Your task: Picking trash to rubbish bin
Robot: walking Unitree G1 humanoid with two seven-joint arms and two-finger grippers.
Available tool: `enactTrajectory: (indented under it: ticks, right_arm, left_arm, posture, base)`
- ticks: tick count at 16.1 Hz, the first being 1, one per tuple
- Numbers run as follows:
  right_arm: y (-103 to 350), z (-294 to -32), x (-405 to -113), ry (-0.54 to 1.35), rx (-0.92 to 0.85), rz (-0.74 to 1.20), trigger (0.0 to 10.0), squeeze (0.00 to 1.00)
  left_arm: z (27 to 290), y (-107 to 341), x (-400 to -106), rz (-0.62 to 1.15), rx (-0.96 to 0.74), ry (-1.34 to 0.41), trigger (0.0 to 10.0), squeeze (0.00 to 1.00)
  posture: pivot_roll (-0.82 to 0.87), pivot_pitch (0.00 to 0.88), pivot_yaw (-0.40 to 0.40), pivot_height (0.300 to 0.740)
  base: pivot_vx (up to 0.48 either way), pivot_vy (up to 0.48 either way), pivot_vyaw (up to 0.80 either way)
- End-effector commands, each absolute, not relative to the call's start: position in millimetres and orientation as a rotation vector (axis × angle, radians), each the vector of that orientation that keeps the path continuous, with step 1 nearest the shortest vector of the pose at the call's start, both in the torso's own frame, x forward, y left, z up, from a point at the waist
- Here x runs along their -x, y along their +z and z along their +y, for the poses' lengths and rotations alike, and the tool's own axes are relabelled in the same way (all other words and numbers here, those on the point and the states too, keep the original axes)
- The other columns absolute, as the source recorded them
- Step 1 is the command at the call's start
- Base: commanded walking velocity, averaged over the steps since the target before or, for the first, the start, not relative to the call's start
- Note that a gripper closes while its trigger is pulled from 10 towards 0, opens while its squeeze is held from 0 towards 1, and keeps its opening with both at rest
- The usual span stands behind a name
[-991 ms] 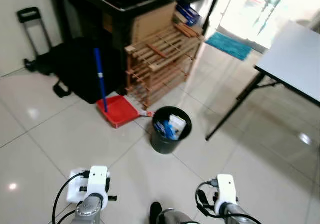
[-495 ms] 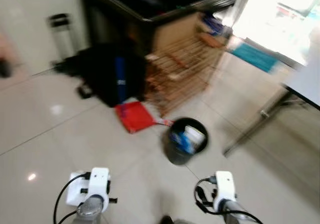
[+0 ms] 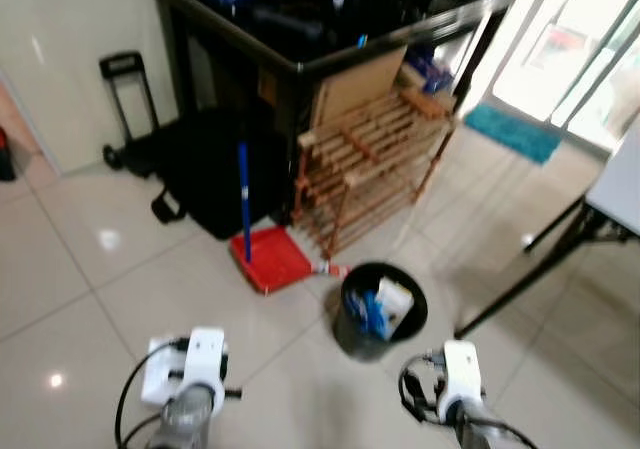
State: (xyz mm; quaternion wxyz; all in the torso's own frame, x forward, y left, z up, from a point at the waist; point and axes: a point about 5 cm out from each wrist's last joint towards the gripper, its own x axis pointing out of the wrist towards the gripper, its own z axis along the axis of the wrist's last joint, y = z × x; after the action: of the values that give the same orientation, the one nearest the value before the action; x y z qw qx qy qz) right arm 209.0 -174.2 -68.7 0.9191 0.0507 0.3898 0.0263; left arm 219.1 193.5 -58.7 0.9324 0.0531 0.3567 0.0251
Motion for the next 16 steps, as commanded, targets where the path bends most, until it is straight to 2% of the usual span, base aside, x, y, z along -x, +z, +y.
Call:
enactTrajectory:
  ticks: [1,3,11,16]
  right_arm:
    - [-67.5,-168.8,-211.7,0.057,-0.119,0.788,10.0,0.00]
    - [-67.5,-168.1,-212.2,0.058,-0.119,0.792,10.0,0.00]
    - [-69.3,-163.1,-210.1,0.072,-0.148,0.809,10.0,0.00]
    - [-67.9,-164.2,-212.4,0.058,-0.149,0.799,10.0,0.00]
  left_arm:
    - [203.8,-61.1,-212.9,0.752,-0.121,0.076,10.0,0.00]
    - [204.4,-60.8,-213.3,0.751,-0.120,0.079,10.0,0.00]
    - [203.7,-61.0,-212.9,0.750,-0.110,0.071,10.0,0.00]
    - [203.4,-60.8,-213.3,0.748,-0.110,0.067,10.0,0.00]
  posture:
    - [0.00,0.131,-0.118,0.740]
    - [0.00,0.136,-0.118,0.740]
    - [0.00,0.152,-0.118,0.740]
    - [0.00,0.150,-0.117,0.740]
  base:
    - [0.319,0.000,0.00]
    - [0.317,0.000,0.00]
    - [0.361,0.000,-0.76]
    - [0.365,0.000,0.00]
